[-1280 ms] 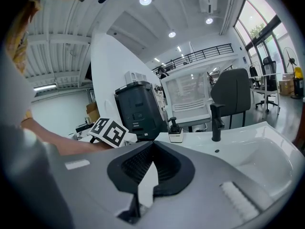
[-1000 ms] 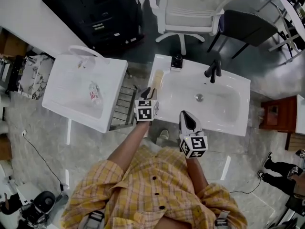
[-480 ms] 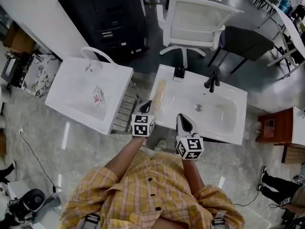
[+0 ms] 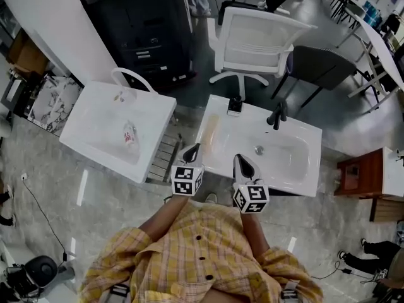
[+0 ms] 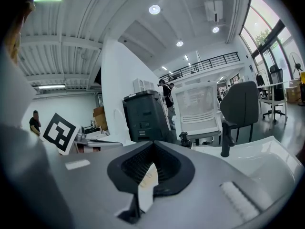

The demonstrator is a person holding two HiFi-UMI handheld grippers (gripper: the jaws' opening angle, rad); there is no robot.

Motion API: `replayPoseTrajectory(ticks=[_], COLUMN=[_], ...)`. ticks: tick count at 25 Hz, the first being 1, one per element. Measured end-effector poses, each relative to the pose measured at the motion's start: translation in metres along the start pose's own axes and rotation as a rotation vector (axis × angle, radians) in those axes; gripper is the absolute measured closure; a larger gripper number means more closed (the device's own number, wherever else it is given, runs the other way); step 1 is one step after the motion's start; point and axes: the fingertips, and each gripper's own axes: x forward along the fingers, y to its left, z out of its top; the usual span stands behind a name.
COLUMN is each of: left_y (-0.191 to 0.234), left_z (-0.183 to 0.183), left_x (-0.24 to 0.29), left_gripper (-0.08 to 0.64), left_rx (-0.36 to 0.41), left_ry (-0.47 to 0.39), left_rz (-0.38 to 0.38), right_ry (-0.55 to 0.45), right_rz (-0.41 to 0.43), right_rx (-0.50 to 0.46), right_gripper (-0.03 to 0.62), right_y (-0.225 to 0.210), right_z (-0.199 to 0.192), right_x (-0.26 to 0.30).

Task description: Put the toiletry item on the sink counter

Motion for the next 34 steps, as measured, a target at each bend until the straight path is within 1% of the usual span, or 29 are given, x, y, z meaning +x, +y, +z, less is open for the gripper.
replayPoseTrajectory(ticks=[6, 14, 21, 25, 34], left_y=[-0.004, -0.012, -0.015, -0.018, -0.023], left_z=[0.016, 0.026, 0.024, 0.026, 0.025], left_x=[-0.020, -0.036, -0.035, -0.034, -0.030], left_gripper=[0.561, 0.560, 0.560, 0.560, 0.560], left_rx=[0.004, 0.038, 0.028, 0.042, 0.044], left_ry=[-0.064, -0.111, -0.118, -0.125, -0.124], left_rz=[-0.001, 0.000, -0.009, -0.012, -0.023], right_ry=[-0.016, -0.032, -0.033, -0.030, -0.023], right_rz=[0.009, 0.000, -0.001, 0.003, 0.010], right_rx=[-0.016, -0.014, -0.011, -0.006, -0.008], right_gripper=[0.594, 0.594, 0.594, 0.594, 0.594], right_y=[0.003, -0.002, -0.007, -0.010, -0.014], right_z=[0.006, 0.012, 0.013, 0.011, 0.010], right_x=[0.002, 0.002, 0.001, 0.000, 0.001])
